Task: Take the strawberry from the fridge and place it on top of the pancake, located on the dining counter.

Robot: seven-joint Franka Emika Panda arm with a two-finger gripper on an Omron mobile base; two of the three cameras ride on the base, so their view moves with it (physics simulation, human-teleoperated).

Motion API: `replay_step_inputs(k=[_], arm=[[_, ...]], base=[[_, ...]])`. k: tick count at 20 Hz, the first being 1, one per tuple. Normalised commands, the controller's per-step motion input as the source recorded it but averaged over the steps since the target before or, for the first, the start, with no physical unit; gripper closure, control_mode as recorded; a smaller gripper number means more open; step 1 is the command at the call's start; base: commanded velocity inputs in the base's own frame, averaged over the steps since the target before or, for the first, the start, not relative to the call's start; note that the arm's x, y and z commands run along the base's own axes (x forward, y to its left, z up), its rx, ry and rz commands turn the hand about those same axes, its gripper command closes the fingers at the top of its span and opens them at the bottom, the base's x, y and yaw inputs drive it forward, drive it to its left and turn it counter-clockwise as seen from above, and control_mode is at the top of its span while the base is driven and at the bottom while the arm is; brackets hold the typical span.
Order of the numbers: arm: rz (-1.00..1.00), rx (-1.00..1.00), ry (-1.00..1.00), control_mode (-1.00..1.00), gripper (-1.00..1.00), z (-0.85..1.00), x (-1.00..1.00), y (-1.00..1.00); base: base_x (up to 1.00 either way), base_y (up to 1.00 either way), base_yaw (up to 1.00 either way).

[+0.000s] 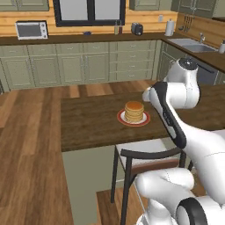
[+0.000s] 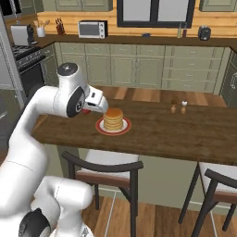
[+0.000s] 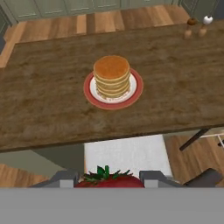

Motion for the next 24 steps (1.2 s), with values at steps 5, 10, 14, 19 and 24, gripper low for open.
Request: replay_step_inputs(k=[5,10,14,19,24], arm=[[0.00,0.00,0.00,-1.00,1.00,0.00,1.00,-0.02],[0.00,-0.01,0.09,-1.00,1.00,-0.40,1.00,-0.05],[0.03,0.00,0.19,-1.00,1.00,-0.52,1.00,-0.04],[0.03,0.00,0.19,-1.00,1.00,-0.37,0.83,0.00],[0.02,0.00,0.02,-1.00,1.00,-0.16,0.59,-0.10]], base=[[0.00,0.00,0.00],[0.00,0.00,0.00],[0.00,0.00,0.00],[0.00,0.00,0.00],[0.00,0.00,0.00]])
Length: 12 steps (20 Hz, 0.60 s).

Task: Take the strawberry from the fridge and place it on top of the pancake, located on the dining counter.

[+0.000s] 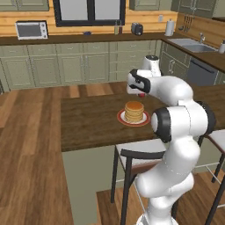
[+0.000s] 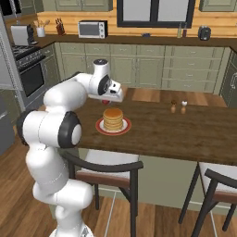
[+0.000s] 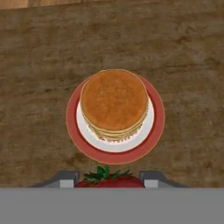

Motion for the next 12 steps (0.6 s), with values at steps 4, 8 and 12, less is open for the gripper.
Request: replay_step_inputs(k=[4,8,12], arm=[[0.01,0.00,0.00,-1.00,1.00,-0.31,0.59,-0.14],[0.04,0.00,0.02,-1.00,1.00,-0.50,0.46,-0.11],[0.00,0.00,0.08,-1.00,1.00,-0.38,0.16,0.07]], base=[[0.00,0.00,0.00],[0.00,0.00,0.00],[0.00,0.00,0.00]])
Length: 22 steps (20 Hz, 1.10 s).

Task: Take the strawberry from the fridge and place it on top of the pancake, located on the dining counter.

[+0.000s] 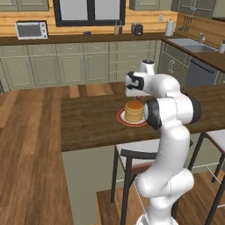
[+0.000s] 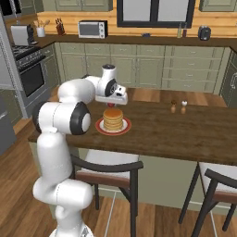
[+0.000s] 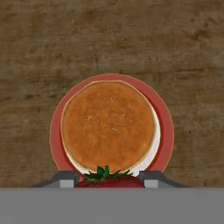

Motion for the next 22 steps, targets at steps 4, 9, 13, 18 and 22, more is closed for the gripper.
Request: replay_step_inputs(k=[4,9,13,18,22], arm=[[0.01,0.00,0.08,-1.00,1.00,-0.32,0.26,0.06],[0.05,0.00,0.06,-1.00,1.00,-0.13,0.35,0.00],[0.06,0.00,0.08,-1.00,1.00,-0.20,0.22,0.00],[0.06,-0.01,0.01,-1.00,1.00,-0.22,0.01,0.00],[0.04,0.00,0.00,-1.00,1.00,-0.12,-0.06,0.00]], base=[[0.00,0.00,0.00],[0.00,0.00,0.00],[0.00,0.00,0.00],[0.00,0.00,0.00],[0.00,0.00,0.00]])
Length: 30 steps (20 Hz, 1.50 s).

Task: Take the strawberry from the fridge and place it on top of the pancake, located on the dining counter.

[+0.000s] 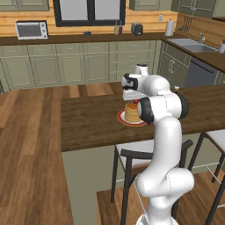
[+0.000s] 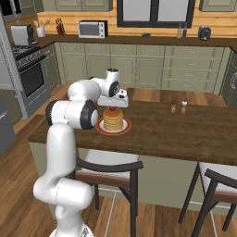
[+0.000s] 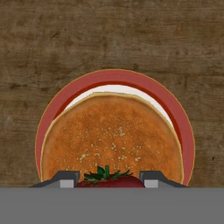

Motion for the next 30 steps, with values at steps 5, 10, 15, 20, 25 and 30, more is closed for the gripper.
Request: replay_step_inputs(k=[5,10,15,20,25,30], arm=[[0.05,-0.01,0.03,-1.00,1.00,-0.19,0.00,0.00],[0.05,-0.02,0.00,-1.00,1.00,-0.21,0.00,0.00],[0.04,-0.01,0.00,-1.00,1.00,-0.03,-0.01,0.00],[0.01,0.00,0.00,-1.00,1.00,0.00,-0.09,0.00],[0.00,0.00,-0.01,-1.00,-1.00,0.00,-0.17,0.00],[0.00,0.00,-0.01,-1.00,-1.00,0.00,-0.02,0.00]], base=[[0.00,0.00,0.00],[0.00,0.00,0.00],[0.00,0.00,0.00],[0.00,0.00,0.00],[0.00,0.00,0.00],[0.00,0.00,0.00]])
